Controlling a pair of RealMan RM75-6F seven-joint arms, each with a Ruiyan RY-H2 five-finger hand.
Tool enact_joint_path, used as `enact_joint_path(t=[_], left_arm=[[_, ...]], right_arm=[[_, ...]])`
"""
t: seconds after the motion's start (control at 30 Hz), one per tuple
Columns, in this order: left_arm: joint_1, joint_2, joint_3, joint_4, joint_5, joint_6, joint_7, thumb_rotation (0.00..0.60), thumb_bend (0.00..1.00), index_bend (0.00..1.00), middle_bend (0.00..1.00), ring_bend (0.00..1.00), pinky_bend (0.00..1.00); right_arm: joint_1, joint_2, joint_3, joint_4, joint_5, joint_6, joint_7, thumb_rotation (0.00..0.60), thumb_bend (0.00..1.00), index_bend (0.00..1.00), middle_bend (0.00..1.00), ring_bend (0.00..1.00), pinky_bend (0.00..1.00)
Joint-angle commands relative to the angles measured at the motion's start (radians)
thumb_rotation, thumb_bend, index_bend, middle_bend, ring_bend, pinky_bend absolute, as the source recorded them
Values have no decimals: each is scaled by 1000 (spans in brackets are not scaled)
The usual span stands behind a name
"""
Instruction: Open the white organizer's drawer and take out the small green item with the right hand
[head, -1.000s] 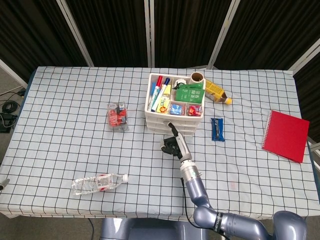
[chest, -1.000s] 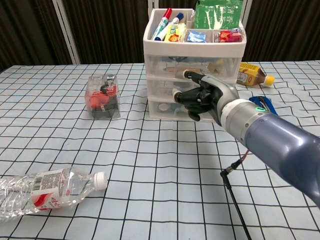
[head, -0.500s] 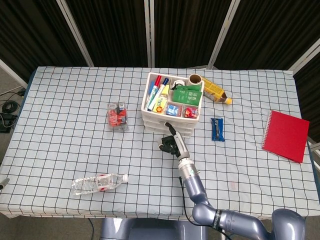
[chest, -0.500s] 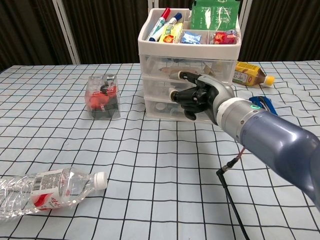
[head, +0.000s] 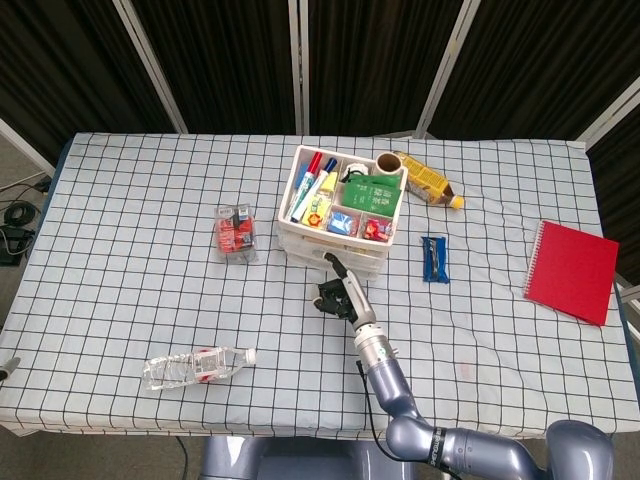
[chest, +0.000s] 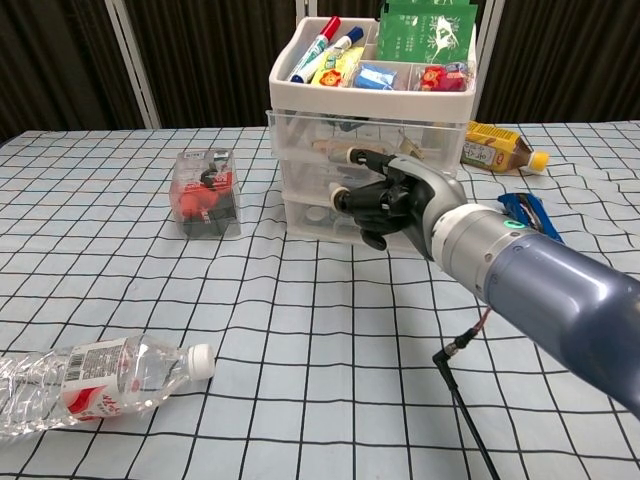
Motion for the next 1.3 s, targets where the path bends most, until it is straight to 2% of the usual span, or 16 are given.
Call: enact_joint_path(t=[0.03,0.43,0.83,1.0,1.1,1.2,1.3], left_arm=[[0,0,1,-1,2,0,3,600,0,0,0,0,0],[2,-2,5,-9,10,6,15,600,0,0,0,0,0],[4,-2,7,-15,12,8,25,600,0,0,0,0,0],[4,-1,6,-14,7,7,24,600,0,0,0,0,0],[4,-1,4,-13,3,6,24,600,0,0,0,0,0],[5,-1,4,-13,3,9,26,600,0,0,0,0,0],[8,-2,4,-14,9,18,32,600,0,0,0,0,0]], right_arm=[[-8,6,-12,-12,-7,4,0,600,488,243,912,963,872],[-52,37,-65,-64,-33,2,28,600,486,245,908,960,870],[-105,71,-139,-147,-149,50,49,600,482,236,897,953,863],[-124,107,-195,-191,-269,109,-10,600,443,216,877,935,848],[-127,143,-224,-228,-334,142,-91,600,431,213,866,925,840],[-131,178,-234,-276,-373,183,-196,600,414,176,849,911,827],[-129,217,-234,-330,-365,194,-300,600,389,121,826,896,812]])
